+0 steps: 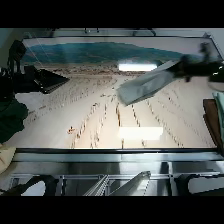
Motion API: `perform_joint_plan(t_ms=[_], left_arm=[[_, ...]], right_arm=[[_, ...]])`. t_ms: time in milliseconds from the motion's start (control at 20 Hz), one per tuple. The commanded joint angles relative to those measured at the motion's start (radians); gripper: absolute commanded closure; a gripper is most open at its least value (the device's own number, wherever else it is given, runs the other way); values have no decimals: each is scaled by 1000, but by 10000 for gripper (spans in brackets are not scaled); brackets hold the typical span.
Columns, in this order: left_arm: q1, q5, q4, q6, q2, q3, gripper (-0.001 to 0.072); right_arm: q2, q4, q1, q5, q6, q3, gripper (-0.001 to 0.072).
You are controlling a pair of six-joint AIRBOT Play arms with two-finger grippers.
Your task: Fold the shirts.
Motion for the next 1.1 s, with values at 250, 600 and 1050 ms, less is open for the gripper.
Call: perform_joint_plan(t_ms=[250,600,1050], left_arm=[[-35,-19,34,46,0,-2,693],[-109,-14,60,40,0,-2,694],[-113,4,60,33,0,-2,694]], right_arm=[[267,-832,-607,384,488,58,694],[239,-1089,-705,374,370,-192,694],[228,-748,-701,235,356,-101,693]])
